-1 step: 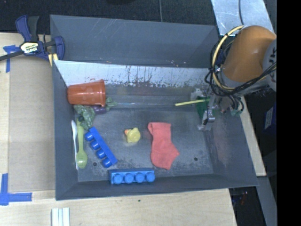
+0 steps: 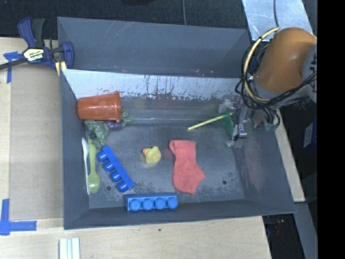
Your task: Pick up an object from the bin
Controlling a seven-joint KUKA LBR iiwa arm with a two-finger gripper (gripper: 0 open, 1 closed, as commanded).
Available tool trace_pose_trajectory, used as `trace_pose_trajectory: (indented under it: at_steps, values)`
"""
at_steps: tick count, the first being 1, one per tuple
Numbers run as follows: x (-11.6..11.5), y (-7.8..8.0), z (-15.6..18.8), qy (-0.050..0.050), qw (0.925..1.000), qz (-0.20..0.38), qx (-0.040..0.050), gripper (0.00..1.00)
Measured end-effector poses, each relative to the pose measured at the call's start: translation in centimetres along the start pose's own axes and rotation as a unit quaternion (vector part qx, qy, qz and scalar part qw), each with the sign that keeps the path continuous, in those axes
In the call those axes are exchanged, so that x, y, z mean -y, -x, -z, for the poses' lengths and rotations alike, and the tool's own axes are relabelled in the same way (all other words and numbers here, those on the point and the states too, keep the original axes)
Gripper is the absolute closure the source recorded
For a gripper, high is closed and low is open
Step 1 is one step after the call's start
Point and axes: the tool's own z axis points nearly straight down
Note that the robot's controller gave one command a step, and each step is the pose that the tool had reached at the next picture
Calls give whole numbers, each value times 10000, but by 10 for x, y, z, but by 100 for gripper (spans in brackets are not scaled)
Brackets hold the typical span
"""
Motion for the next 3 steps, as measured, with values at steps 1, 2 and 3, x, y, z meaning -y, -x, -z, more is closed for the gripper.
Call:
trace_pose_trajectory:
  at_steps: [1,2,3]
  values:
    - [-42,-9,-48,-3,9995,-311,24,0]
    - [-73,5,-66,-21,9992,406,56,0]
    - [-110,-46,-63,-4,9991,-430,26,0]
